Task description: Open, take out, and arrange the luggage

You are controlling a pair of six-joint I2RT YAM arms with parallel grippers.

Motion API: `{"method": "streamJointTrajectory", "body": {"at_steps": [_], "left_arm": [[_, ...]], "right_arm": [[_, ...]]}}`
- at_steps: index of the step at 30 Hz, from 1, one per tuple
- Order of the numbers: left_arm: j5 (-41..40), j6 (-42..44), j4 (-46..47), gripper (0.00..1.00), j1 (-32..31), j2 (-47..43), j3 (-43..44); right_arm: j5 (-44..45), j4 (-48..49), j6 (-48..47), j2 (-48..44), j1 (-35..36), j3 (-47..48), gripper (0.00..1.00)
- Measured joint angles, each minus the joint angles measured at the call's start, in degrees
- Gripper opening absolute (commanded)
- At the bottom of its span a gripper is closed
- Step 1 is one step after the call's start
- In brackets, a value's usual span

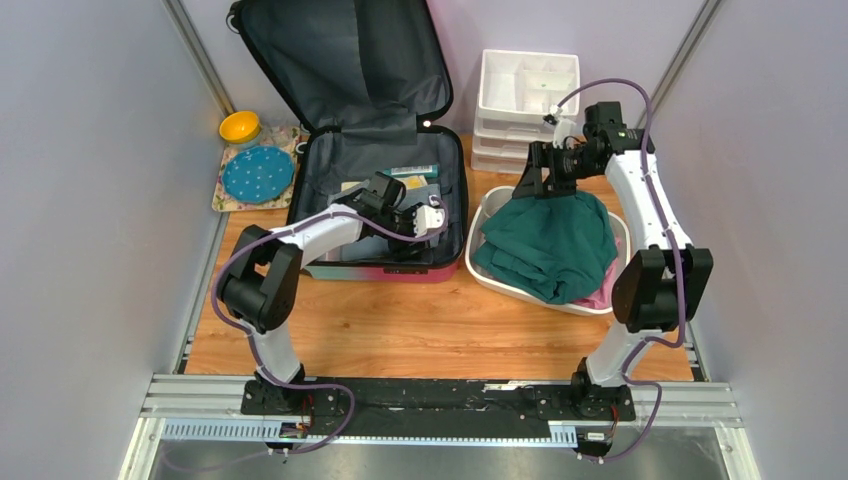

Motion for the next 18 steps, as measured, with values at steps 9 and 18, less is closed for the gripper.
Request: {"method": "streamJointTrajectory", "body": {"at_steps": [9, 18], "left_arm": [[-4.6, 0.1, 8.9, 0.00, -0.6, 1.8, -3.2], [2.3, -13.4, 11.7, 0.00, 5.0, -3.6, -5.6]], "right_arm": [[-0.6, 2.8, 7.8, 0.0, 3.1, -0.8, 0.78], [3.7, 7.3, 19.4, 2.3, 10.8, -1.2, 0.80]]}}
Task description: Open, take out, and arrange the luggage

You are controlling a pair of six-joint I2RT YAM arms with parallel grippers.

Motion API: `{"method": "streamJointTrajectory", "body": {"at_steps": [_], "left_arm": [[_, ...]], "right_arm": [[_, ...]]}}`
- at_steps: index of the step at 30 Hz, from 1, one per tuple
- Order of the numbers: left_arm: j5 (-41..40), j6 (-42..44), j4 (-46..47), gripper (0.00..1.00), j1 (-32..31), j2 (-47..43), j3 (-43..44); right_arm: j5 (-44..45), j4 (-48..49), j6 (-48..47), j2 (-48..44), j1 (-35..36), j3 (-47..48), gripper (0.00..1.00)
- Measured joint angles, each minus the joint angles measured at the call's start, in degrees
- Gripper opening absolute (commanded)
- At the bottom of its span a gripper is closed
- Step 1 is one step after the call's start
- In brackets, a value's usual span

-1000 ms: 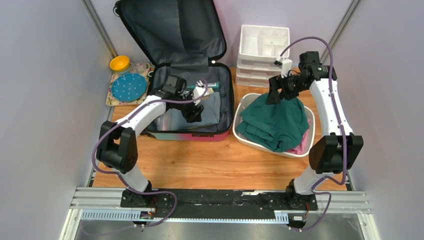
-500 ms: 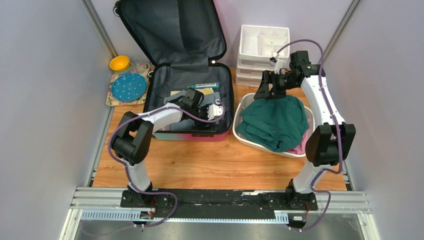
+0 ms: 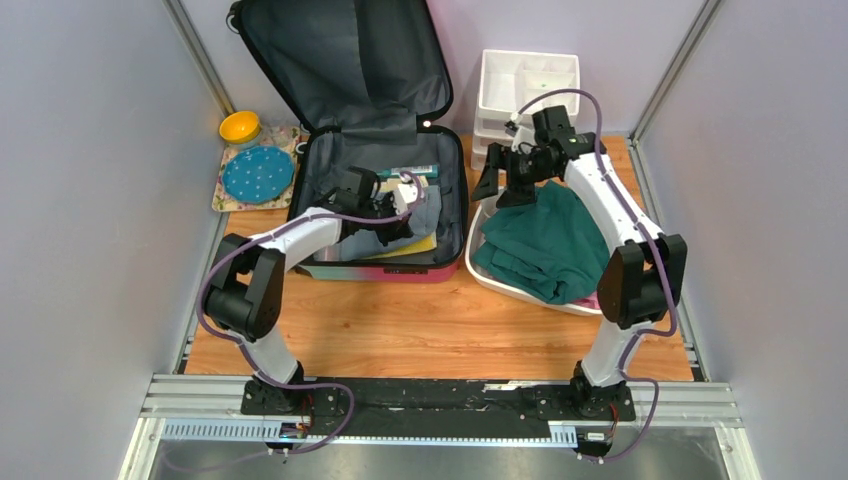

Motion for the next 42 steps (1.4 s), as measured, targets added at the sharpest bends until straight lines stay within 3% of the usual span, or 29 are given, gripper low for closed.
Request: {"method": "streamJointTrajectory", "body": {"at_steps": [9, 13, 27, 32, 35, 39, 41, 42], "left_arm": [[6.3, -13.4, 4.6, 0.00, 5.8, -1.8, -0.6], [7.1, -15.7, 6.0, 0.00, 6.1, -2.2, -1.7], [8.1, -17.6, 8.3, 0.00, 7.1, -7.0, -3.7], [8.8, -17.8, 8.3, 0.00, 7.5, -7.0, -3.7], [9.4, -17.8, 8.3, 0.00, 7.7, -7.0, -3.7], [10.8, -17.6, 8.3, 0.00, 7.8, -7.5, -4.0], [11.6, -17.3, 8.3, 0.00, 7.9, -7.9, -4.4], [12.1, -17.1, 8.2, 0.00, 7.9, -8.1, -4.6]], "right_arm": [[5.1, 3.4, 11.3, 6.9, 8.0, 2.1, 0.83], [8.1, 4.2, 16.1, 10.4, 11.1, 5.1, 0.97], [10.6, 5.6, 27.0, 19.7, 15.3, 12.5, 0.99], [10.8, 6.4, 28.7, 23.5, 16.4, 15.8, 0.96], [10.8, 7.2, 29.6, 25.3, 16.9, 17.3, 0.87], [10.5, 9.1, 30.8, 27.6, 17.3, 18.8, 0.68], [10.2, 10.1, 31.2, 28.6, 17.4, 19.2, 0.47], [9.9, 10.5, 31.4, 29.1, 17.6, 19.4, 0.26]]}}
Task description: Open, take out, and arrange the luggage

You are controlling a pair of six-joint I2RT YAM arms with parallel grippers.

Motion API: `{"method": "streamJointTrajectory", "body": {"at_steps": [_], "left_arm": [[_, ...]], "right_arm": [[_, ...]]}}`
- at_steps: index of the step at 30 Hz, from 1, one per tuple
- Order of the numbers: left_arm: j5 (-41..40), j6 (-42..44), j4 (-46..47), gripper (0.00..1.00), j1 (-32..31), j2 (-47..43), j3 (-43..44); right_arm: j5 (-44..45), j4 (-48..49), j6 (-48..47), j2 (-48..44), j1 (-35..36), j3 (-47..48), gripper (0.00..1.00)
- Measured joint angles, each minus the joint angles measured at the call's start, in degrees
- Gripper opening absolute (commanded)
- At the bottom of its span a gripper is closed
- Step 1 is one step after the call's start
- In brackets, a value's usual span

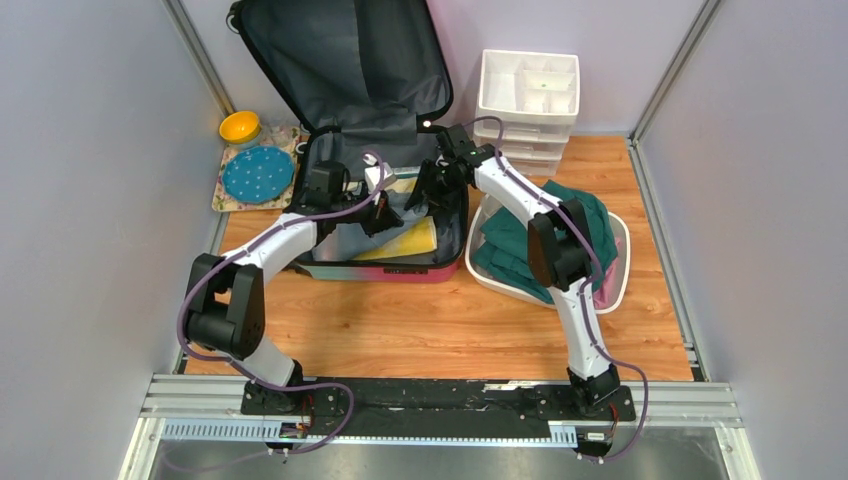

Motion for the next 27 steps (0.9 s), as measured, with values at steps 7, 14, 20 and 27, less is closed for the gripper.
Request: {"method": "streamJointTrajectory", "body": {"at_steps": [7, 14, 20, 27], "left_arm": [[1.8, -0.3, -1.9, 0.42, 1.1, -1.1, -0.1], [3.2, -7.4, -3.3, 0.47, 7.9, -2.3, -0.1], [2.9, -10.1, -3.7, 0.47, 11.3, -5.6, -0.8], [1.4, -10.6, -3.9, 0.47, 11.9, -7.7, -4.7]], "right_arm": [[-1.8, 2.2, -1.2, 1.4, -0.2, 2.7, 0.00], [-2.4, 3.5, -4.3, -2.1, -1.7, 3.0, 0.00], [-3.4, 2.3, -6.8, -12.2, -4.3, -1.3, 0.00], [-5.3, -1.2, -9.6, -24.8, -9.2, -9.1, 0.00]]}}
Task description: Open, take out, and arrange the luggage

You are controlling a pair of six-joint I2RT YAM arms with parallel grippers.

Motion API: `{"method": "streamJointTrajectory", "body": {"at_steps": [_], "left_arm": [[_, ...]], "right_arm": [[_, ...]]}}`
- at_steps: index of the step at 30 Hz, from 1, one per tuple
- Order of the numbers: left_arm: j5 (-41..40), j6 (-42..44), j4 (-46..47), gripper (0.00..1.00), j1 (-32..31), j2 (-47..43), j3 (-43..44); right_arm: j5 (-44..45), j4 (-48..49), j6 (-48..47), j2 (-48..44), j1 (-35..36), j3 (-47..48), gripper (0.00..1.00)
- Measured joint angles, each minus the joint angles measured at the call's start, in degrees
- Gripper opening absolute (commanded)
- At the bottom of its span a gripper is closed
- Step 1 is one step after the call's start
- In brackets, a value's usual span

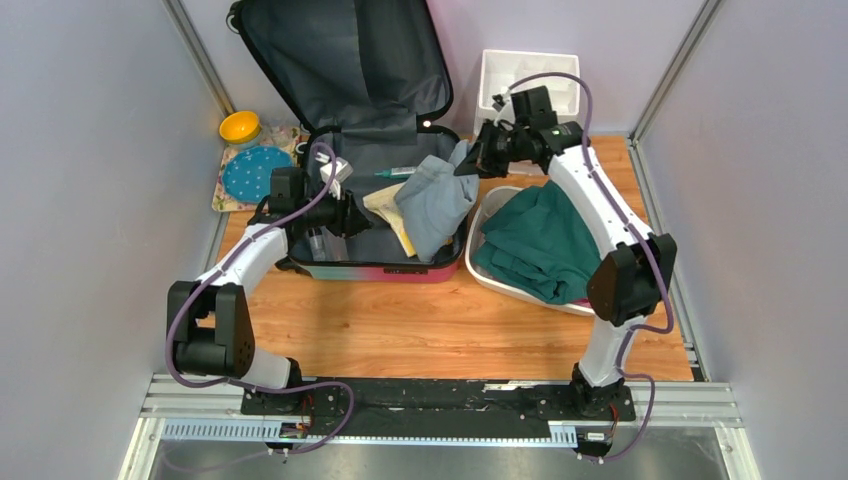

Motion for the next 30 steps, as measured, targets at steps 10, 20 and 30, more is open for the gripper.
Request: {"method": "streamJointTrajectory", "body": {"at_steps": [10, 20, 30], "left_arm": [[-0.1, 0.0, -0.3, 0.47, 0.1, 0.1, -0.9], [0.1, -0.5, 0.0, 0.47, 0.1, 1.9, -0.9], [-2.3, 3.3, -5.5, 0.49, -1.5, 7.6, 5.6]], "right_arm": [[-6.6, -8.7, -9.2, -7.4, -16.0, -10.2, 0.00], [-10.8, -17.8, -32.3, -17.2, -38.3, -22.2, 0.00], [-2.5, -5.0, -43.6, -24.4, -46.1, -50.1, 0.51]]}}
